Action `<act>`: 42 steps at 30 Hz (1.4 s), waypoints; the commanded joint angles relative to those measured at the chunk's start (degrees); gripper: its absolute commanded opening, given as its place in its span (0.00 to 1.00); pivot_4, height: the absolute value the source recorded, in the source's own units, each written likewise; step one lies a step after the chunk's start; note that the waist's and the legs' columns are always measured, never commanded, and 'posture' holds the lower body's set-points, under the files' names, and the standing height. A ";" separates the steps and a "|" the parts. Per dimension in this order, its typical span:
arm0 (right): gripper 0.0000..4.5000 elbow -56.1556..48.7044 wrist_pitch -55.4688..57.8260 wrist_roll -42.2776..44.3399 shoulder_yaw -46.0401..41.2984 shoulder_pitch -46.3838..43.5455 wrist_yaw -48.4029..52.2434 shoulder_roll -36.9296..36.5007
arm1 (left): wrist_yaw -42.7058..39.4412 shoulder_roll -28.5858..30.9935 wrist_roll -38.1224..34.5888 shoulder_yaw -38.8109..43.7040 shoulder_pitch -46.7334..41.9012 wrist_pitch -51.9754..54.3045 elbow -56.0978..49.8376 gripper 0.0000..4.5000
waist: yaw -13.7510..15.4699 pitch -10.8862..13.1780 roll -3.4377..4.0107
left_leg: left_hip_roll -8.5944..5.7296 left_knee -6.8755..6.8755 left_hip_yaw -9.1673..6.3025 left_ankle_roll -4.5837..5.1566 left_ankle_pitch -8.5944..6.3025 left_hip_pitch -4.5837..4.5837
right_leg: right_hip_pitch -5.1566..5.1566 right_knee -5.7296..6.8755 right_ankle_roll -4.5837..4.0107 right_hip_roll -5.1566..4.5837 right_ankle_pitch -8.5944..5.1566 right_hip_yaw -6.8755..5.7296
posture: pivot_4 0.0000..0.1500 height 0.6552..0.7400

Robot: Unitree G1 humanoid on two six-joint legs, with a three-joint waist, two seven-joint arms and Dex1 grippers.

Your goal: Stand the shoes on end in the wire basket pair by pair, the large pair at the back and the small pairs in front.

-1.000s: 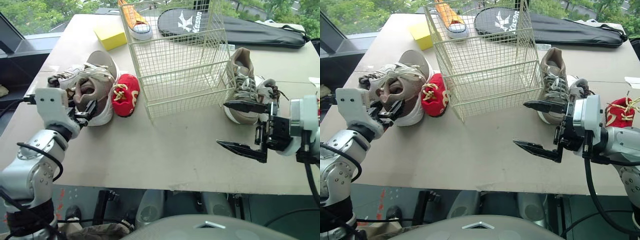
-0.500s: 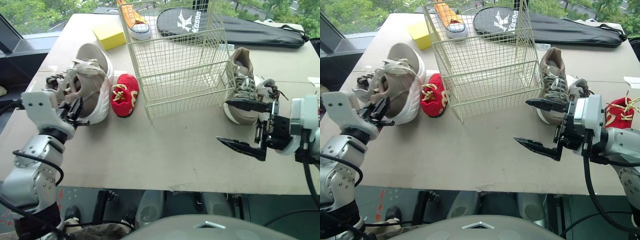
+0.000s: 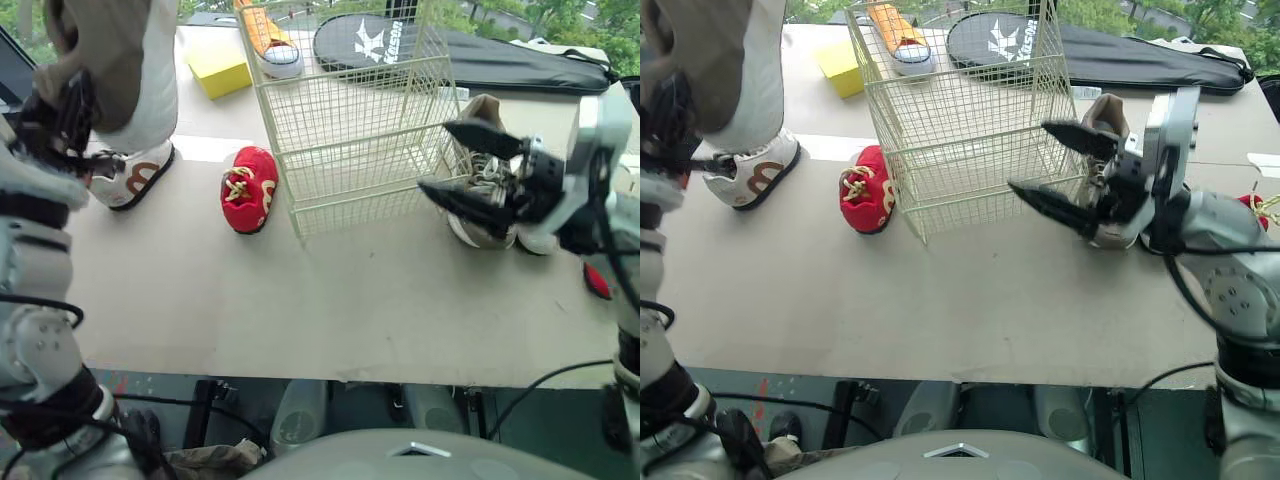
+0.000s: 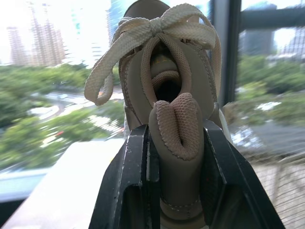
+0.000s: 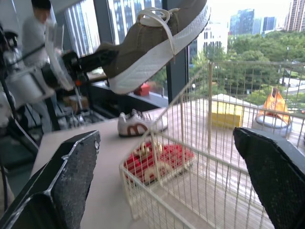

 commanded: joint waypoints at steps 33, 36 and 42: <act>1.00 10.66 8.82 23.63 -8.41 -24.64 -42.87 9.23 | -23.63 -5.08 0.74 -23.76 -18.26 -11.37 11.94 0.16 | -2.77 0.01 0.03 | 0.04 -0.05 0.34 0.01 0.02 -0.42 | -0.60 0.11 0.01 -0.06 0.00 0.11 | 1.00 1.00; 1.00 10.45 8.84 25.26 -8.06 -24.24 -43.29 8.97 | -23.69 -5.73 1.32 -24.26 -18.21 -11.46 11.57 0.16 | -2.85 0.01 0.03 | 0.04 -0.05 0.34 0.02 0.02 -0.41 | -0.60 0.12 0.01 -0.06 0.00 0.11 | 1.00 1.00; 0.88 11.30 8.59 24.89 -7.15 -22.99 -44.01 8.96 | -22.49 -7.17 0.99 -25.55 -18.82 -9.80 9.29 0.16 | -2.85 0.01 0.03 | 0.05 -0.05 0.34 0.03 0.02 -0.42 | -0.60 0.12 0.01 -0.06 0.00 0.11 | 1.00 1.00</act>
